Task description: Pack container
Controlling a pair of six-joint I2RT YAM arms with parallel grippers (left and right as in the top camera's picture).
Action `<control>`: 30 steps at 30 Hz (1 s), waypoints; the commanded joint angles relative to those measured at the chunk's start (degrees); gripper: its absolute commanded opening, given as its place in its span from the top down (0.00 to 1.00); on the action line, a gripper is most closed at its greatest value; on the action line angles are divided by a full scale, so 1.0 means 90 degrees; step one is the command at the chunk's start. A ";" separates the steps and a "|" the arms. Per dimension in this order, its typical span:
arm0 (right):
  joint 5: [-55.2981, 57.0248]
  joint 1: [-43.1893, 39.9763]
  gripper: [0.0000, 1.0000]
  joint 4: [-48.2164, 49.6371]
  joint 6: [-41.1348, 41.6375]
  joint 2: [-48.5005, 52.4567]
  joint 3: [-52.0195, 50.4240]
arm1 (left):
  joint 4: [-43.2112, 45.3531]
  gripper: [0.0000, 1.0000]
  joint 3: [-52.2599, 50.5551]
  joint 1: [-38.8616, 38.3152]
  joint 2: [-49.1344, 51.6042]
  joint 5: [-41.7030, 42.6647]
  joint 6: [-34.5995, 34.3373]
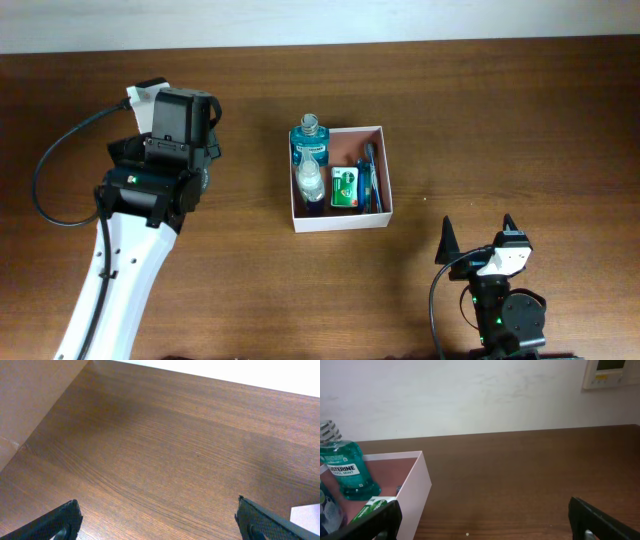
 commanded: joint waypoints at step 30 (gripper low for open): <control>-0.0100 -0.0049 0.01 -0.0066 -0.0017 -0.0049 -0.0029 | -0.0155 0.01 -0.2351 0.0078 -0.4612 0.0969 0.0049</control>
